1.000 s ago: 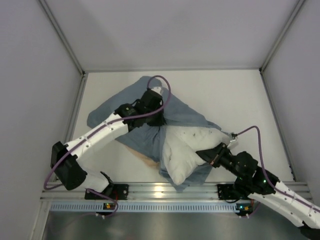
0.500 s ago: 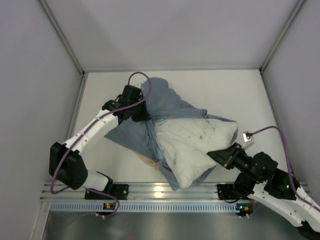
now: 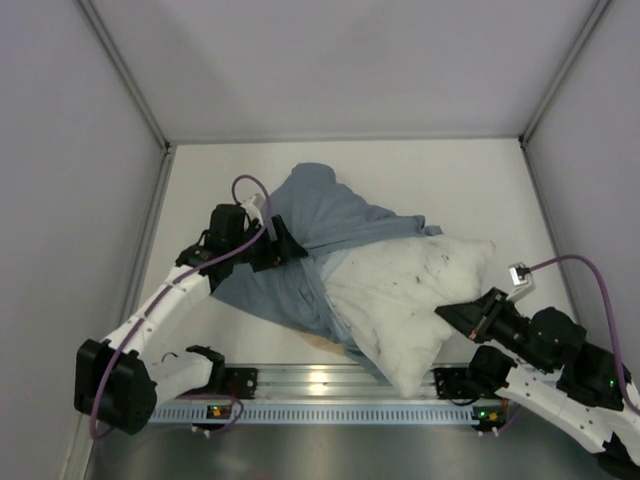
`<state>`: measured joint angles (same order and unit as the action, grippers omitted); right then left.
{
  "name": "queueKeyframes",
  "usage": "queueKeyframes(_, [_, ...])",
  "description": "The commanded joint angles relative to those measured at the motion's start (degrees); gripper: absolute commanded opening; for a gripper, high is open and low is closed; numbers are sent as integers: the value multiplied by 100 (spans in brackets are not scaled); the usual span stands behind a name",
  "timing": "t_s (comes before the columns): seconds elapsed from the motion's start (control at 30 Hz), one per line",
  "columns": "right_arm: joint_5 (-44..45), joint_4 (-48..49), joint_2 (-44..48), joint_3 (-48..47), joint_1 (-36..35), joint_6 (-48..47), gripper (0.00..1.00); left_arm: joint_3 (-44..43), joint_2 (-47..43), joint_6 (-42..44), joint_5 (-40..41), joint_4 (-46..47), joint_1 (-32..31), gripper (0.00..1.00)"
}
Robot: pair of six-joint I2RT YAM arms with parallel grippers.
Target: Remove the pillowcase from the pillow
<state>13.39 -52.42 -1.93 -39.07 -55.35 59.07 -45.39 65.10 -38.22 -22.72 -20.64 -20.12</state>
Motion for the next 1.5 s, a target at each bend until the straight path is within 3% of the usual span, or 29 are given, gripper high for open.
queueKeyframes(0.0, [139, 408, 266, -49, -19, -185, 0, 101, -760, 393, -292, 526, 45, 99])
queueKeyframes(0.13, [-222, 900, -35, 250, -19, -220, 0, -698, -1236, 710, 30, 44, -326, 99])
queueKeyframes(0.23, [40, 962, -9, 295, -19, 86, 0, -1165, -1193, 562, 128, -466, -335, 99])
queueKeyframes(0.33, [410, 1233, 176, 330, -19, 439, 0, -728, -1438, 35, -206, -178, -501, 99])
queueKeyframes(0.43, [481, 1506, -87, 163, -19, 422, 0, -69, -1877, -151, 73, -98, -1115, 99])
queueKeyframes(0.5, [463, 1603, -420, -30, -19, 334, 0, 415, -2290, -379, 329, -89, -1494, 96])
queueKeyframes(0.67, [533, 2147, -712, -189, -19, 307, 0, 1811, -3159, -1248, -74, 779, -2047, 86])
queueKeyframes(0.83, [341, 2535, -958, -163, -19, 316, 0, 2209, -3758, -1513, 83, 1264, -2505, 99])
queueKeyframes(1.0, [-29, 2913, -923, 110, -19, 509, 0, 2087, -3365, -1531, 206, 1703, -2655, 99])
queueKeyframes(1.17, [-511, 3132, -932, 145, -19, 606, 0, 1849, -2267, -1443, 864, 1897, -2892, 98])
queueKeyframes(1.2, [-591, 3185, -923, 137, -19, 623, 0, 1832, -2074, -1443, 1014, 1871, -2892, 94])
queueKeyframes(1.37, [-496, 2704, -520, -346, -19, 501, 0, 1577, -1158, -1583, 2850, 782, -2884, 10])
queueKeyframes(1.43, [-320, 2388, -326, -722, -11, 413, 0, 1620, -1088, -1584, 3167, 607, -2788, 0])
queueKeyframes(1.47, [-163, 2099, -160, -847, -19, 317, 0, 1638, -1061, -1575, 3395, 545, -2717, 0])
